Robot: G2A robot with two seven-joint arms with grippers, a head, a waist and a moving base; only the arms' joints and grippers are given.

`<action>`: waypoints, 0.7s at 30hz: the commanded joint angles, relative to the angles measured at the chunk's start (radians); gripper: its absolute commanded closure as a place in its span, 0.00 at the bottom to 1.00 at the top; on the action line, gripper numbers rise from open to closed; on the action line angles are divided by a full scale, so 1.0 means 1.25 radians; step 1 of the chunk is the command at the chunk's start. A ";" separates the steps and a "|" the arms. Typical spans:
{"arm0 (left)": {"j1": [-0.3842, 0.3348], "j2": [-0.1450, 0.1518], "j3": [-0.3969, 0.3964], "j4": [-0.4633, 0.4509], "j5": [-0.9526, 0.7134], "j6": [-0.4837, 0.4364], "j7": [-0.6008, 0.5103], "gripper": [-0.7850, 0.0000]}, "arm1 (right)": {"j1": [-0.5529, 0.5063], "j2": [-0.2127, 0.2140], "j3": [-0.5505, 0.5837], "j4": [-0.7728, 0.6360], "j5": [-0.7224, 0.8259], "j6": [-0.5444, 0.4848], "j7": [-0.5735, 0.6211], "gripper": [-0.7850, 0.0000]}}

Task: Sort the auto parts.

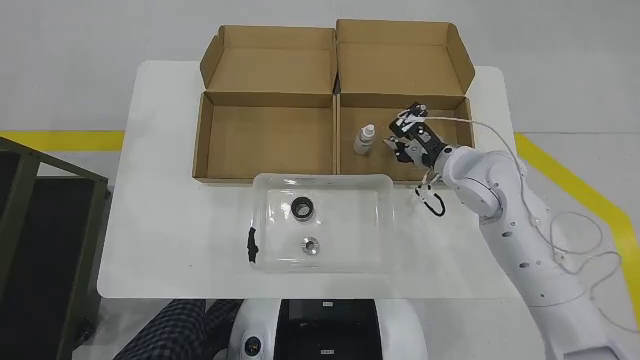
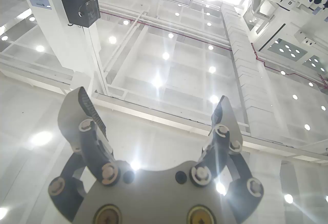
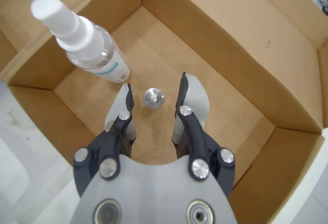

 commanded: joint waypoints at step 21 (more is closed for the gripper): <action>0.000 0.000 0.000 0.000 0.000 0.000 0.000 0.00 | -0.246 0.033 0.062 -0.368 -0.049 -0.160 -0.054 0.55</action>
